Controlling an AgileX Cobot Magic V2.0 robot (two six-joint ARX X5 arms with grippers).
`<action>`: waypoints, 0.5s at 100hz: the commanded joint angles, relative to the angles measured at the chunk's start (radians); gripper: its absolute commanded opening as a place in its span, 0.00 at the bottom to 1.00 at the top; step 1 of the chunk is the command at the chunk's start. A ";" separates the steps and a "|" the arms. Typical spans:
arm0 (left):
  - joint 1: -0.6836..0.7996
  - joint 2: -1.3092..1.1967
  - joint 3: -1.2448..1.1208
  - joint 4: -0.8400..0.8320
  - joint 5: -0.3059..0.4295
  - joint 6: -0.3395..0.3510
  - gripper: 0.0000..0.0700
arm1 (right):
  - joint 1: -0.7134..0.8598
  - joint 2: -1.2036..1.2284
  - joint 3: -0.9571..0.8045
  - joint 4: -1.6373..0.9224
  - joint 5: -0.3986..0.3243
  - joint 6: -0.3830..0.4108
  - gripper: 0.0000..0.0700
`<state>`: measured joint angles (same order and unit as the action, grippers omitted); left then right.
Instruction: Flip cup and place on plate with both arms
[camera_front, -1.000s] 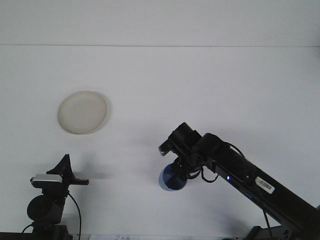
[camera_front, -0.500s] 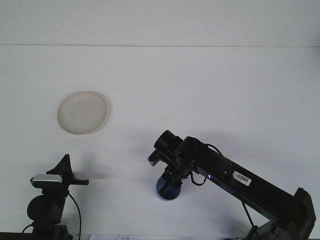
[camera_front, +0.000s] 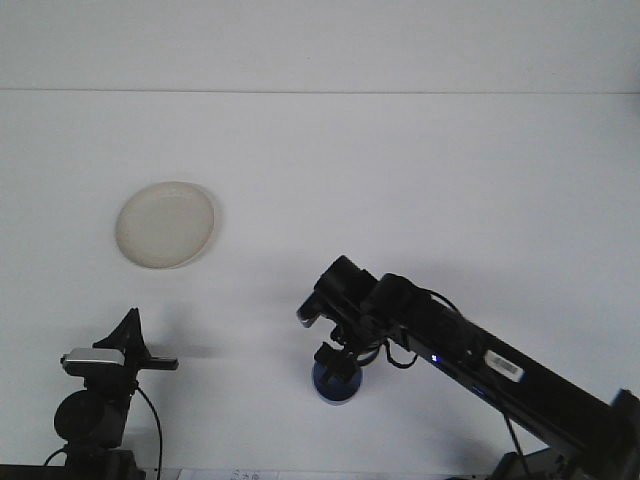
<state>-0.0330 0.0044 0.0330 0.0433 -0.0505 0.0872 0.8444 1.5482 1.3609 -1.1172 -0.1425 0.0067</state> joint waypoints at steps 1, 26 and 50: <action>0.000 -0.001 -0.019 0.010 -0.003 -0.002 0.02 | 0.002 -0.076 0.026 0.026 0.029 -0.011 0.56; 0.000 -0.002 -0.019 0.010 -0.003 -0.002 0.02 | -0.005 -0.425 -0.014 0.156 0.309 -0.003 0.56; 0.000 -0.001 -0.019 0.010 -0.003 -0.002 0.02 | 0.009 -0.856 -0.386 0.413 0.335 0.032 0.55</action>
<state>-0.0330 0.0044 0.0330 0.0433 -0.0505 0.0872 0.8394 0.7864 1.0817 -0.7708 0.1879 0.0158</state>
